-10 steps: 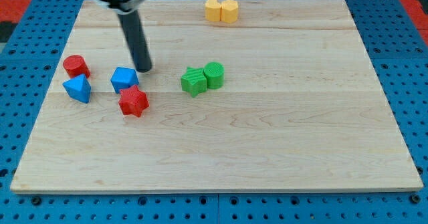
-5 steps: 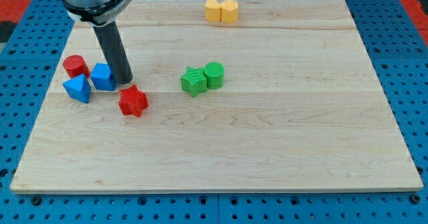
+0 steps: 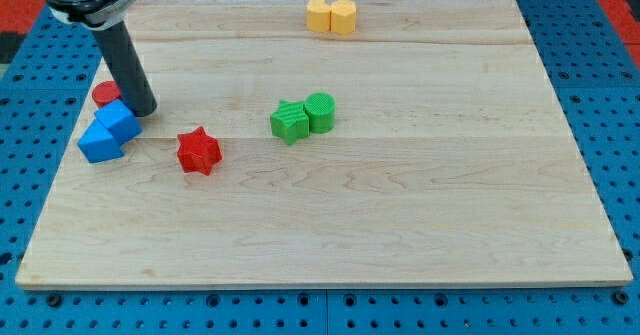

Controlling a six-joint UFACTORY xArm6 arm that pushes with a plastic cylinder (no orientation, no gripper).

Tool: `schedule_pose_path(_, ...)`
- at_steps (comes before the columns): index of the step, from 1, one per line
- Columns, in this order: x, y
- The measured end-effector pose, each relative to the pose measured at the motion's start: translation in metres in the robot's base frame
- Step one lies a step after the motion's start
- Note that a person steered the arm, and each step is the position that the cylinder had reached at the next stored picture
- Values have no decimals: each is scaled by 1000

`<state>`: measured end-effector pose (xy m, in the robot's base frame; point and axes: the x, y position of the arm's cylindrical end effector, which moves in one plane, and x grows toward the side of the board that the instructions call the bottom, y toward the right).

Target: Move the blue cube along with the blue triangle to the bottom left

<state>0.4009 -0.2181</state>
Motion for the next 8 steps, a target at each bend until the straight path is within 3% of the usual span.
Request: schedule_pose_path(8,46,-73)
